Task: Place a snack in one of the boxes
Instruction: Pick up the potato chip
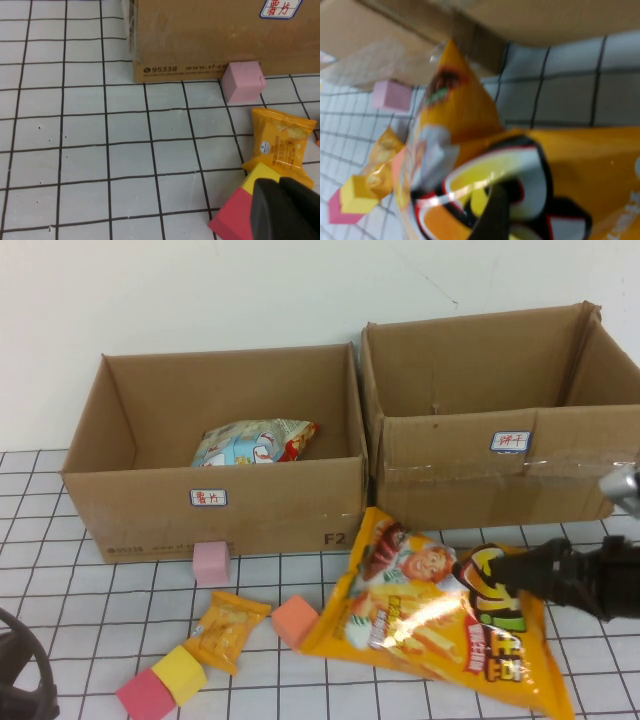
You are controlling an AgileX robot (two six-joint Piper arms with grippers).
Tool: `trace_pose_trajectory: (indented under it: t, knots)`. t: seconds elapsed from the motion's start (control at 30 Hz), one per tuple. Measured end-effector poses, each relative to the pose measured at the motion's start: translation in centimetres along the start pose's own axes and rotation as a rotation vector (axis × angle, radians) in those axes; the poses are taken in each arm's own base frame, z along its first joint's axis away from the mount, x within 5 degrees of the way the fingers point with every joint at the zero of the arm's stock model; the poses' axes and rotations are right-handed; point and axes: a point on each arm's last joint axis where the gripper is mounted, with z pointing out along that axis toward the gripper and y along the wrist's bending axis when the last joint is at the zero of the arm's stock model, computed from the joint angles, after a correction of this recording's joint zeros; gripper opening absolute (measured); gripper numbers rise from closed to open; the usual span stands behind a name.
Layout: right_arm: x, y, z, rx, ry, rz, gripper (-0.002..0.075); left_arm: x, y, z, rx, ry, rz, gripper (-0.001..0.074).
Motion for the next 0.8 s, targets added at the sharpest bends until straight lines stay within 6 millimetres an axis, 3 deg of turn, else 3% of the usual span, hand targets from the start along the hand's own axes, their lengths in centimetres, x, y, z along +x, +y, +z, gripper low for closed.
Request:
trace_pose_trajectory:
  t: [0.13, 0.2, 0.33, 0.43, 0.63, 0.7, 0.8]
  knots:
    - [0.6, -0.6, 0.7, -0.027, 0.030, 0.044, 0.0571, 0.0, 0.0, 0.0, 0.005, -0.003, -0.009, -0.0001]
    - [0.6, -0.6, 0.8, -0.033, 0.033, 0.047, 0.0460, 0.0, -0.1, 0.0, 0.008, -0.004, -0.016, -0.0001]
    - [0.7, -0.5, 0.8, -0.043, 0.035, 0.037, 0.0165, 0.0, -0.1, 0.0, 0.009, -0.002, -0.019, -0.0001]
    - [0.7, -0.4, 0.8, -0.060, 0.035, 0.034, 0.0050, 0.0, -0.1, 0.0, 0.010, 0.000, -0.020, -0.0001]
    - [0.5, 0.4, 0.5, -0.172, 0.022, -0.033, 0.0030, 0.1, -0.1, 0.0, 0.013, 0.009, -0.023, -0.0001]
    - [0.4, 0.3, 0.2, -0.180, 0.012, -0.029, 0.0084, 0.1, -0.1, 0.0, 0.013, 0.011, -0.023, -0.0001]
    - [0.1, -0.3, -0.3, -0.169, -0.006, 0.010, 0.0239, 0.2, -0.1, 0.0, 0.014, 0.017, -0.021, -0.0001]
